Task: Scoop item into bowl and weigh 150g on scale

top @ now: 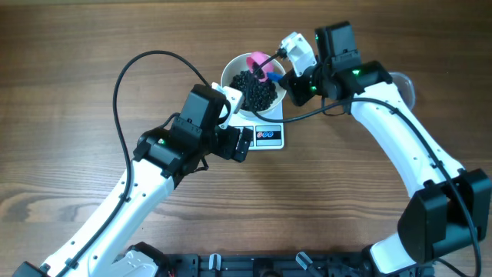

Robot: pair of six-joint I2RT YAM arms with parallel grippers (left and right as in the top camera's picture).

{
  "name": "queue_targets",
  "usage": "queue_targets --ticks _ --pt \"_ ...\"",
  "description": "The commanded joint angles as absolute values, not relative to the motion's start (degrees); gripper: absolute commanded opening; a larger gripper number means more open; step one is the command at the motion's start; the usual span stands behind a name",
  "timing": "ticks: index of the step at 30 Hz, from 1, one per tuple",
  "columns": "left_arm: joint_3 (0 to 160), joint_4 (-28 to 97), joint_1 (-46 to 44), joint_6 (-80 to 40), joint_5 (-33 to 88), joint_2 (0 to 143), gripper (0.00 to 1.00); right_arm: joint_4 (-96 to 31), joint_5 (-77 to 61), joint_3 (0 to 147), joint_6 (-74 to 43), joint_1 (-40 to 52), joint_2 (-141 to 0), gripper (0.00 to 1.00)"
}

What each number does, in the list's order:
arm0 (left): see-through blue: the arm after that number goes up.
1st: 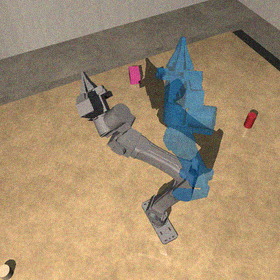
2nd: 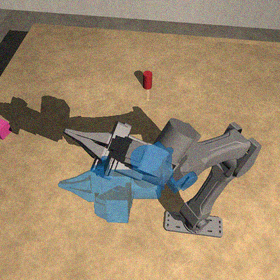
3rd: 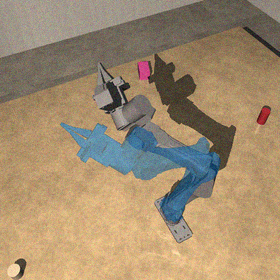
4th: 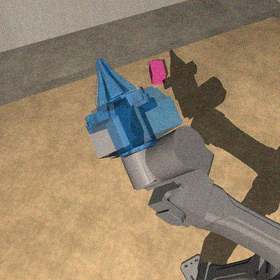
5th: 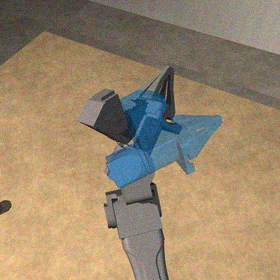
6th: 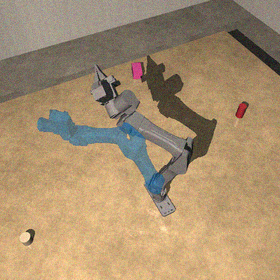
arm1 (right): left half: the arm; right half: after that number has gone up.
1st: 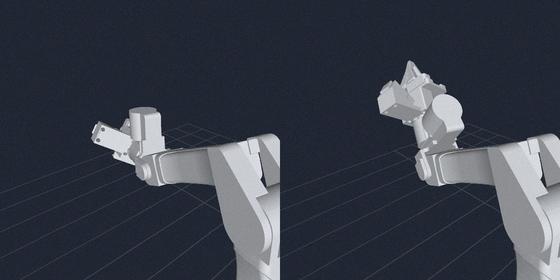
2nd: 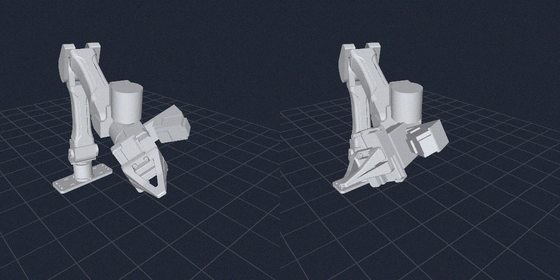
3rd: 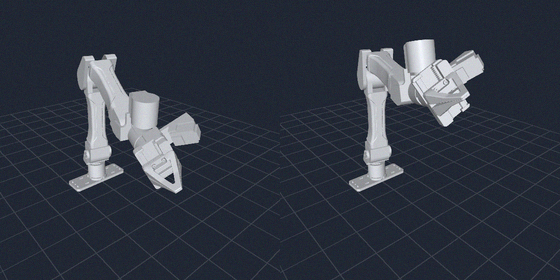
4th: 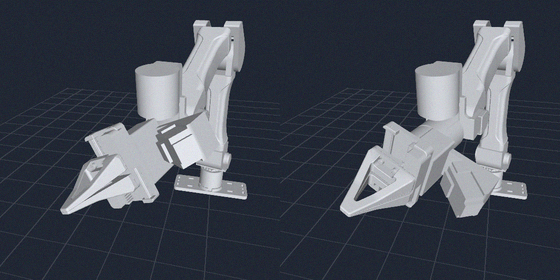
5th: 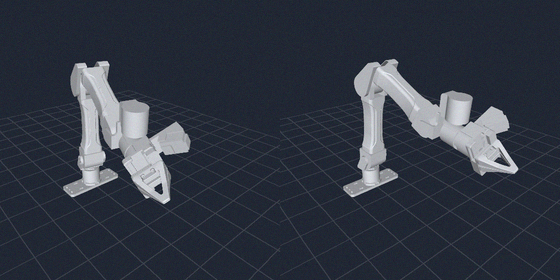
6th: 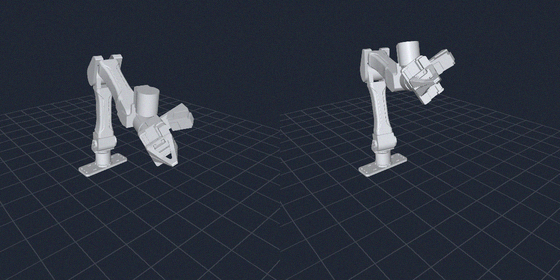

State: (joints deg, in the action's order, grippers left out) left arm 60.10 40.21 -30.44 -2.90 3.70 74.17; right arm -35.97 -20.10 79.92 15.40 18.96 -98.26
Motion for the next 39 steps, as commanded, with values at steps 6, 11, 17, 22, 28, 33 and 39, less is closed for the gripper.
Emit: queue_targets --ticks 6,11,17,22,28,33,39 --pt "59.8 40.1 -30.5 -3.5 3.4 74.4 1.00 -34.7 -13.9 81.0 19.5 20.8 -94.6 0.04" --pt "59.8 40.1 -30.5 -3.5 3.4 74.4 1.00 -34.4 -9.9 81.0 20.0 20.8 -94.0 0.04" --pt "59.8 40.1 -30.5 -3.5 3.4 74.4 1.00 -30.5 -18.5 81.0 20.4 20.8 -93.3 0.04" --pt "59.8 40.1 -30.5 -3.5 3.4 74.4 1.00 -32.9 -16.7 81.0 20.8 20.8 -93.1 0.04" --pt "59.8 40.1 -30.5 -3.5 3.4 74.4 1.00 -34.0 -9.8 81.0 22.1 20.8 -92.8 0.04" --pt "59.8 40.1 -30.5 -3.5 3.4 74.4 1.00 -24.9 -16.5 81.0 17.0 20.5 -92.0 0.04" --pt "59.8 40.1 -30.5 -3.5 3.4 74.4 1.00 -24.9 -10.7 81.0 11.4 12.1 -84.5 0.04"
